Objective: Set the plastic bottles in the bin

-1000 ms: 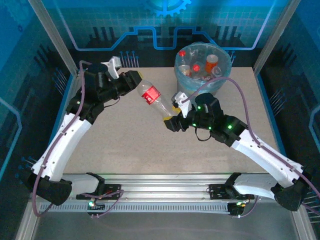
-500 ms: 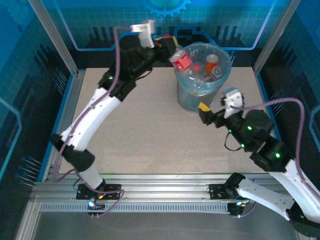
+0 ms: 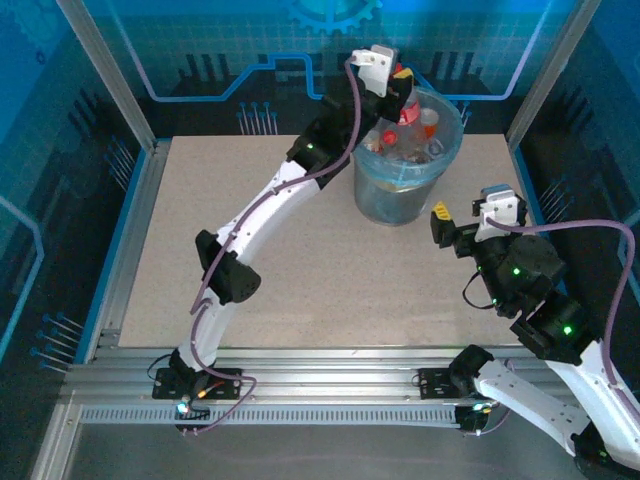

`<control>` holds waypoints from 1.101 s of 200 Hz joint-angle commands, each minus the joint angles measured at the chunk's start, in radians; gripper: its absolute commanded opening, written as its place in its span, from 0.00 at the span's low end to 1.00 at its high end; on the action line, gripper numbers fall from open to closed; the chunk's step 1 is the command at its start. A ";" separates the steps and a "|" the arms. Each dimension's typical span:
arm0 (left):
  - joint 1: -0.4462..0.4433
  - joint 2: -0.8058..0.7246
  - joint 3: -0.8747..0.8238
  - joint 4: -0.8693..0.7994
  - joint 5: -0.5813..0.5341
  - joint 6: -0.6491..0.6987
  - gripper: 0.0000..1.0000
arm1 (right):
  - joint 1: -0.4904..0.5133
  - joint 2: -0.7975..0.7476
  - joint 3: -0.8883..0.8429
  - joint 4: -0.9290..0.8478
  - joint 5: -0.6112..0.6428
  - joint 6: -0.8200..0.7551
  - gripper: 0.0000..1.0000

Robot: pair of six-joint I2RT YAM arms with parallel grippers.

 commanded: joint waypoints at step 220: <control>-0.022 0.257 0.044 -0.450 0.041 0.028 0.00 | -0.047 0.160 0.069 -0.036 -0.067 0.108 0.96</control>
